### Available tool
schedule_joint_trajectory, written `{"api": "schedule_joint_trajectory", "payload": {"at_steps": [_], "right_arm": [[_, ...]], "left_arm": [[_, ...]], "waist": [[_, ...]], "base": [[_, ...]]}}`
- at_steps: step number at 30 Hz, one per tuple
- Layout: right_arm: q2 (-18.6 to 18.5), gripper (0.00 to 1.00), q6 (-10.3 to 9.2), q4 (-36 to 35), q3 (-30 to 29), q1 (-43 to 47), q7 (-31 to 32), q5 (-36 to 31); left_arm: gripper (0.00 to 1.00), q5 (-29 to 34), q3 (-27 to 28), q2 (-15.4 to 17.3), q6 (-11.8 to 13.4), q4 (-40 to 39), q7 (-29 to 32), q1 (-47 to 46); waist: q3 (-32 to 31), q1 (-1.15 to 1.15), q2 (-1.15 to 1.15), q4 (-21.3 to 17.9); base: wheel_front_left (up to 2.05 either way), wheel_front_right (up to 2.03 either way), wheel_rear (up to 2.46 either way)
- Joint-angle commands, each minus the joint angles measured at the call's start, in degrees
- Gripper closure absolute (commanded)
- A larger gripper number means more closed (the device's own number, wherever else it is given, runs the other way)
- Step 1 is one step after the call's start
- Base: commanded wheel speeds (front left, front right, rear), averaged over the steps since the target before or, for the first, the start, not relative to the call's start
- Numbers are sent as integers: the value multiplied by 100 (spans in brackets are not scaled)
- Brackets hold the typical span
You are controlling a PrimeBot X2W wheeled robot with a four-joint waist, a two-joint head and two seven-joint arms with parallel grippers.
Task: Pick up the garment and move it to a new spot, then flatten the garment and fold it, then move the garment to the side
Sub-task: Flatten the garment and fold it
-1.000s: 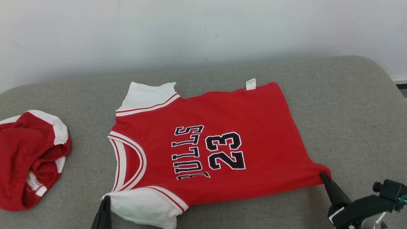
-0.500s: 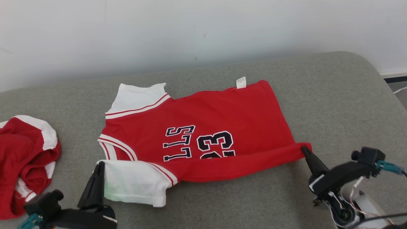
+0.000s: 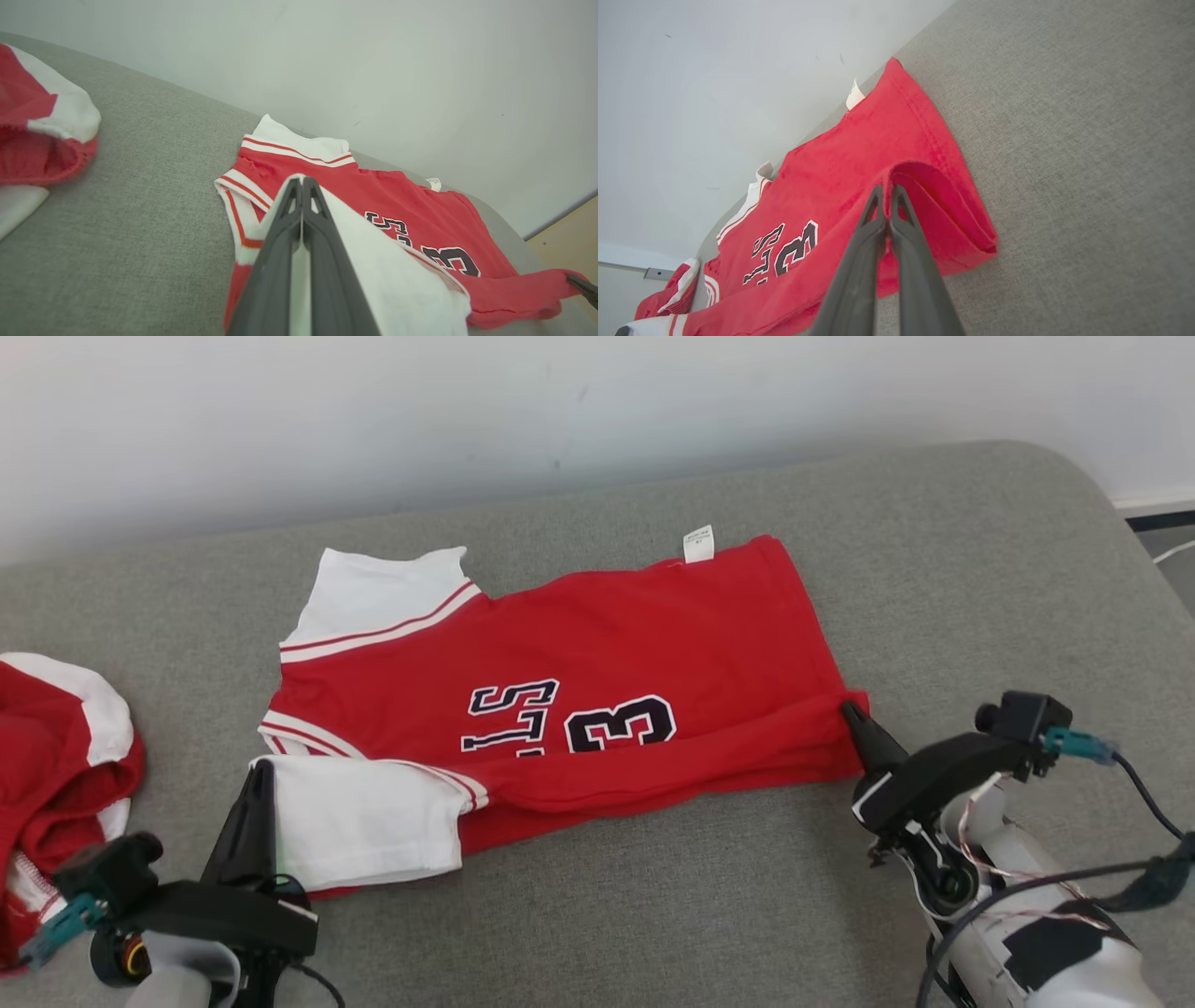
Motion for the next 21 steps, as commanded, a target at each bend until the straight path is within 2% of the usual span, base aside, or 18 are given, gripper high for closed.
{"api": "schedule_joint_trajectory", "payload": {"at_steps": [1,6,13,14,15,16,17,21], "right_arm": [[67,100,1,112,81,-173,-73,27],[139,100,1,505,319,-583,-340,32],[175,100,1,813,570,-820,-649,71],[167,85,1,839,611,-851,-708,70],[160,32,1,857,667,-872,-753,71],[147,5,1,877,725,-882,-782,64],[127,0,1,899,778,-885,-846,66],[42,0,1,910,943,-849,-1101,99]], "left_arm": [[100,94,-28,-1,-30,144,-60,-167],[100,204,-32,-43,-135,691,-138,-583],[100,378,-2,-87,-214,1015,-172,-798],[100,409,26,-95,-228,1028,-175,-825],[79,463,60,-101,-242,1020,-176,-841],[16,539,98,-108,-250,990,-177,-844],[0,603,133,-140,-257,978,-177,-823],[0,804,294,-235,-267,883,-166,-659]], "waist": [[117,-1,0,12],[348,-1,0,13],[427,-1,0,-1],[429,-1,0,1],[429,-1,0,2],[426,-1,0,3],[420,-1,0,6],[358,-1,0,35]], "base": [[0,0,0],[0,0,0],[0,0,0],[0,0,0],[0,0,0],[0,0,0],[0,0,0],[0,0,0]]}}
